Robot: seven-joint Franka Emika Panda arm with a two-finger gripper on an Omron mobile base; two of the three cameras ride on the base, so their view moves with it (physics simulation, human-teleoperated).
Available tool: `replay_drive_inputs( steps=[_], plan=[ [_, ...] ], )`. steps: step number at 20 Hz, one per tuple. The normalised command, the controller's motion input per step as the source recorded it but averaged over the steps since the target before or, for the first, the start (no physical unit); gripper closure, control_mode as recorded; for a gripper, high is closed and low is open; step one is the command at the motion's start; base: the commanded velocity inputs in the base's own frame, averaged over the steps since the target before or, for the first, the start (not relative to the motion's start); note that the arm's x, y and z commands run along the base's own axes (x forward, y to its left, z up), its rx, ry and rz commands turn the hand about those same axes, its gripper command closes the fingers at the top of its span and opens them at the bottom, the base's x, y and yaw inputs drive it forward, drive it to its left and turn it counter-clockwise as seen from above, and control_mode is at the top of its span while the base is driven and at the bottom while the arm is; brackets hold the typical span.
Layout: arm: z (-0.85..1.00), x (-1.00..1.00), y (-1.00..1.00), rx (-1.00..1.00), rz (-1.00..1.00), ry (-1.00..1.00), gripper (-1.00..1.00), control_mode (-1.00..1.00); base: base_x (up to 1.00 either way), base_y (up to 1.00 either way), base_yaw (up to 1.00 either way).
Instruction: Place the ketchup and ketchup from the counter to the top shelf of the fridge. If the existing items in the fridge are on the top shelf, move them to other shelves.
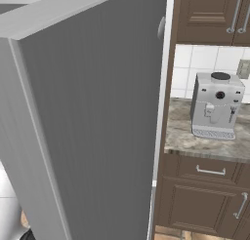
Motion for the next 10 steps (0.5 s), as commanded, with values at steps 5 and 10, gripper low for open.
replay_drive_inputs(
  steps=[5,10],
  plan=[
    [-0.79,0.89,0.07,0.00,-0.04,0.02,1.00,-1.00,0.00,0.00,0.00],
    [-0.52,0.89,0.04,-0.01,-0.10,0.00,1.00,-1.00,0.00,0.00,0.00]
  ],
)
